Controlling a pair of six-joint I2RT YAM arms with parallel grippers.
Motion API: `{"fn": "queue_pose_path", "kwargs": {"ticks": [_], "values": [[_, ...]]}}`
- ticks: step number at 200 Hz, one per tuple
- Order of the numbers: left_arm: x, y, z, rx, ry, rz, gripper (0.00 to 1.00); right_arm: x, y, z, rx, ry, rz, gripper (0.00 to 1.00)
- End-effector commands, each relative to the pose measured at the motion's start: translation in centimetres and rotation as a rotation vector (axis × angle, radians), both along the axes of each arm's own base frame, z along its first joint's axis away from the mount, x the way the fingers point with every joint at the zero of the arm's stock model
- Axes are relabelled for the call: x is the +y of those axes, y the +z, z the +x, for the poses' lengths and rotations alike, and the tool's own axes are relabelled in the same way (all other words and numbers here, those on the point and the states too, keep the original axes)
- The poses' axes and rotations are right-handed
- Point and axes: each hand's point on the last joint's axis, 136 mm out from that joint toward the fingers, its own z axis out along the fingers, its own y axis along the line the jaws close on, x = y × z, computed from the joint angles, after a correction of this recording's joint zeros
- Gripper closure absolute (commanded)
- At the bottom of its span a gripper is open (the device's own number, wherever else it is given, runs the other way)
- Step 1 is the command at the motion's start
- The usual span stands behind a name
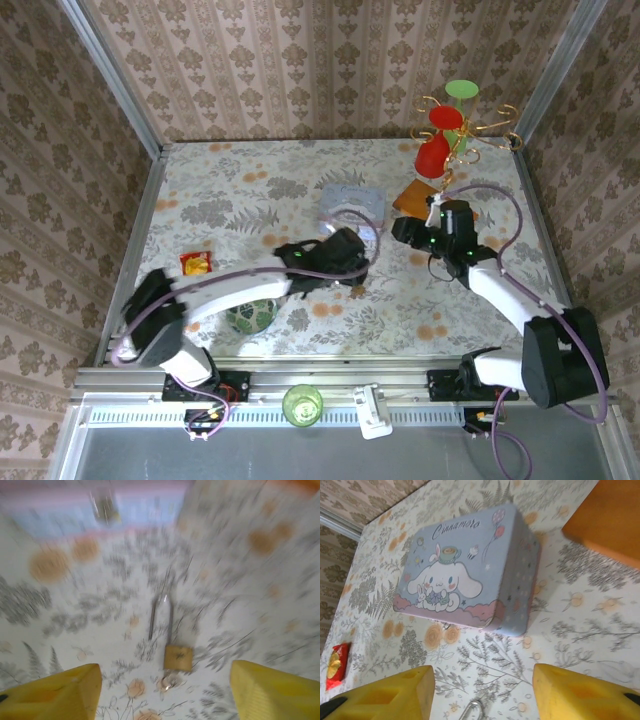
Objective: Unlock the padlock with the key
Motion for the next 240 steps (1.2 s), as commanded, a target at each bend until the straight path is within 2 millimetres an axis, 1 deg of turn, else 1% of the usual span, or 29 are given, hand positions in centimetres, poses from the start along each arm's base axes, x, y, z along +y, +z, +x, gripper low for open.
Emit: {"fn": "queue_pose_path", "kwargs": {"ticks": [1,7,10,13,15,18,30,42,52,61,69,87,92,95,100,107,113,119,128,146,158,172,178,192,195,210,220,230,240], "values": [[4.0,1.7,2.8,-0.098,0.002,-0.033,0.24,-2.7,-0.8,-0.9,0.020,-0.048,-0.093,0.33],[5.3,1.9,3.5,-0.136,-0.010,-0.034,0.18,-3.4,-0.6,-0.7,0.008,-0.060,-0.126,0.17],[6.2,2.0,3.9,-0.159,0.001,-0.025,0.15,-3.9,-0.5,-0.7,0.005,-0.071,-0.150,0.05],[7.2,2.1,4.4,-0.183,0.022,-0.013,0.10,-4.3,-0.4,-0.7,0.005,-0.084,-0.174,0.01],[7.9,2.1,4.7,-0.196,0.038,-0.003,0.03,-4.7,-0.5,-0.7,0.007,-0.092,-0.196,0.00],[9.0,2.2,5.1,-0.218,0.061,0.012,0.00,-5.3,-0.3,-0.6,0.007,-0.108,-0.228,0.00],[13.3,3.2,6.6,-0.318,0.150,0.090,0.00,-7.1,0.4,-0.6,0.008,-0.159,-0.348,0.00],[18.0,3.7,7.7,-0.414,0.281,0.185,0.00,-8.8,0.4,-0.7,0.011,-0.196,-0.456,0.00],[20.1,4.5,8.3,-0.484,0.311,0.223,0.00,-9.9,-0.1,-0.5,0.004,-0.213,-0.536,0.00],[22.4,4.6,9.0,-0.537,0.379,0.271,0.00,-10.8,-1.0,-0.3,-0.010,-0.217,-0.614,0.00],[24.4,4.0,9.8,-0.558,0.425,0.309,0.00,-11.4,-1.4,0.1,-0.039,-0.222,-0.657,0.00],[27.7,2.2,11.0,-0.554,0.486,0.386,0.00,-11.7,-2.2,0.7,-0.143,-0.215,-0.689,0.00],[27.8,1.6,11.1,-0.566,0.471,0.402,0.00,-12.0,-2.2,0.8,-0.168,-0.232,-0.684,0.00],[28.6,1.3,11.4,-0.577,0.468,0.430,0.00,-12.1,-2.4,0.9,-0.180,-0.238,-0.679,0.00],[29.0,0.4,11.5,-0.595,0.453,0.466,0.00,-12.4,-2.4,1.0,-0.199,-0.255,-0.665,0.00],[29.6,-0.1,11.8,-0.647,0.462,0.471,0.00,-12.8,-2.7,1.2,-0.219,-0.275,-0.636,0.00],[30.2,-1.2,12.2,-0.633,0.462,0.464,0.00,-13.1,-2.8,1.4,-0.235,-0.292,-0.608,0.00],[31.0,-2.4,12.4,-0.597,0.476,0.464,0.00,-13.0,-2.8,1.7,-0.254,-0.291,-0.586,0.00],[31.6,-3.7,12.8,-0.590,0.475,0.452,0.01,-12.7,-2.7,2.1,-0.257,-0.275,-0.575,0.00],[31.6,-3.8,13.4,-0.644,0.457,0.395,0.01,-12.7,-1.8,2.2,-0.348,-0.310,-0.547,0.00],[32.2,-3.7,14.1,-0.651,0.464,0.340,0.01,-13.1,-1.8,2.0,-0.341,-0.327,-0.559,0.00],[33.0,-3.6,14.9,-0.655,0.474,0.287,0.01,-13.1,-1.5,1.9,-0.386,-0.332,-0.572,0.00],[33.1,-4.0,15.0,-0.642,0.463,0.262,0.01,-13.3,-1.7,1.9,-0.388,-0.346,-0.561,0.00],[34.2,-5.3,15.6,-0.644,0.476,0.189,0.01,-13.0,-2.1,2.3,-0.405,-0.338,-0.545,0.00],[34.4,-5.5,15.6,-0.651,0.477,0.173,0.02,-12.8,-3.0,2.4,-0.390,-0.323,-0.545,0.00],[35.3,-6.2,15.9,-0.633,0.501,0.138,0.02,-12.4,-4.6,3.2,-0.374,-0.295,-0.543,0.00],[35.3,-6.4,16.0,-0.607,0.501,0.134,0.01,-12.4,-4.4,3.7,-0.388,-0.295,-0.544,0.00],[35.1,-6.5,16.5,-0.593,0.484,0.140,0.00,-12.5,-4.9,3.9,-0.328,-0.286,-0.554,0.00],[34.7,-6.7,16.6,-0.578,0.460,0.149,0.00,-12.2,-4.9,4.1,-0.334,-0.273,-0.562,0.00]]}}
